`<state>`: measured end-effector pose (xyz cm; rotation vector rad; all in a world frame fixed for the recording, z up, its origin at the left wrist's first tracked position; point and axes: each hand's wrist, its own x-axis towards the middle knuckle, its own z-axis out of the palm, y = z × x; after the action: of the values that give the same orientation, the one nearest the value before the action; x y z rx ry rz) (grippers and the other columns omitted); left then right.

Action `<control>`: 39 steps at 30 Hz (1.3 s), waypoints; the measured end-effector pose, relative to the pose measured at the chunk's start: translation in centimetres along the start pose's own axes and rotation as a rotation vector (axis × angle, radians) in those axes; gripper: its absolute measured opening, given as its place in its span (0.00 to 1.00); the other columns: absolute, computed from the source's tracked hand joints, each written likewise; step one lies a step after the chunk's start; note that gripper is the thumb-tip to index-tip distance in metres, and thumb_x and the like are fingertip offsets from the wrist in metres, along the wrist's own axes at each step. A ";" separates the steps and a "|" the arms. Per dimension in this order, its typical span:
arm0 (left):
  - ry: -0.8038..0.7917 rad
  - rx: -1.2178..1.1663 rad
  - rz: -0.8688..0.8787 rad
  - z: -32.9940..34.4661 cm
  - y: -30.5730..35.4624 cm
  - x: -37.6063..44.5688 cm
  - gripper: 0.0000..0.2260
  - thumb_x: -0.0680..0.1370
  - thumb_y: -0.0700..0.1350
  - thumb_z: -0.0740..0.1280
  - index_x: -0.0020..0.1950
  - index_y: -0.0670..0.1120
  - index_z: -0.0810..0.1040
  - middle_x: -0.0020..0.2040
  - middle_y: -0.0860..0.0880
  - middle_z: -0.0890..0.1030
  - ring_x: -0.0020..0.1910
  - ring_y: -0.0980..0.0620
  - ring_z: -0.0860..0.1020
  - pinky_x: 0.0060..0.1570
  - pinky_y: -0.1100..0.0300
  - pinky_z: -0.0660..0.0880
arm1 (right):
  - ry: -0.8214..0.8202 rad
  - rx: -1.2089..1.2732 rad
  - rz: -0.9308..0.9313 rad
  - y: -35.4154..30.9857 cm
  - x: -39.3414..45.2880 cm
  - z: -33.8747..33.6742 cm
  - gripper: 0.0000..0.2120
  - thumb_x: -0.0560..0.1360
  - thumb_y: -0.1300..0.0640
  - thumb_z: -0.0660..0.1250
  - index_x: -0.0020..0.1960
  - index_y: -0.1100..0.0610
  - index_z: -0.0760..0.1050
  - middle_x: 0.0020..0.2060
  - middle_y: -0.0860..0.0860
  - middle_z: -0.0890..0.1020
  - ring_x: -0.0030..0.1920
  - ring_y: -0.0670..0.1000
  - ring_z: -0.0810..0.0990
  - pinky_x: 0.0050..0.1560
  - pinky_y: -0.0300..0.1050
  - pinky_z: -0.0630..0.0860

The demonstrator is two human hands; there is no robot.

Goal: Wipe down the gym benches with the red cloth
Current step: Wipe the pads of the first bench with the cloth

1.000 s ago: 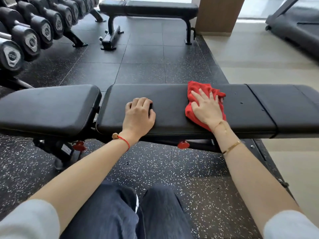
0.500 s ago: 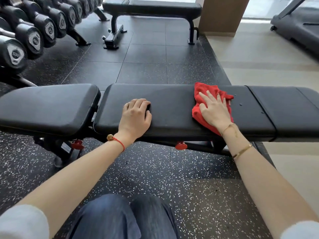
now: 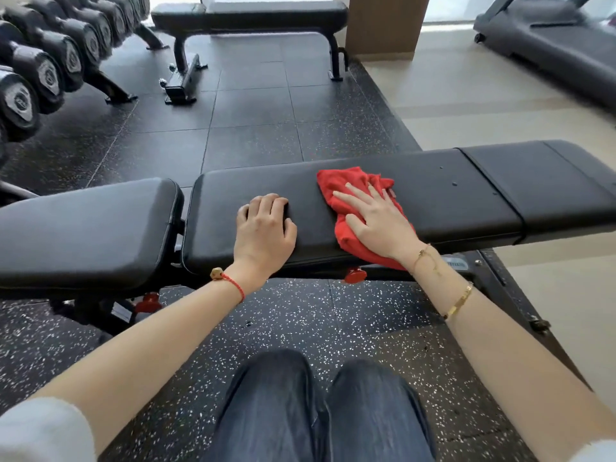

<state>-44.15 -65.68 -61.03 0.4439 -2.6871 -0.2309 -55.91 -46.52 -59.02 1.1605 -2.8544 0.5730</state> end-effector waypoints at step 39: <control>0.025 -0.083 -0.116 2.7 13.1 2.5 0.17 0.77 0.45 0.62 0.65 0.44 0.76 0.65 0.48 0.76 0.68 0.45 0.69 0.70 0.49 0.62 | -0.013 -0.008 -0.089 9.3 -1.8 -3.5 0.25 0.80 0.51 0.56 0.76 0.45 0.61 0.78 0.47 0.58 0.79 0.57 0.49 0.78 0.53 0.40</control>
<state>-51.03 -53.96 -59.68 0.5739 -2.6196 -0.3663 -61.33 -38.04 -59.06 1.2864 -2.7961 0.5509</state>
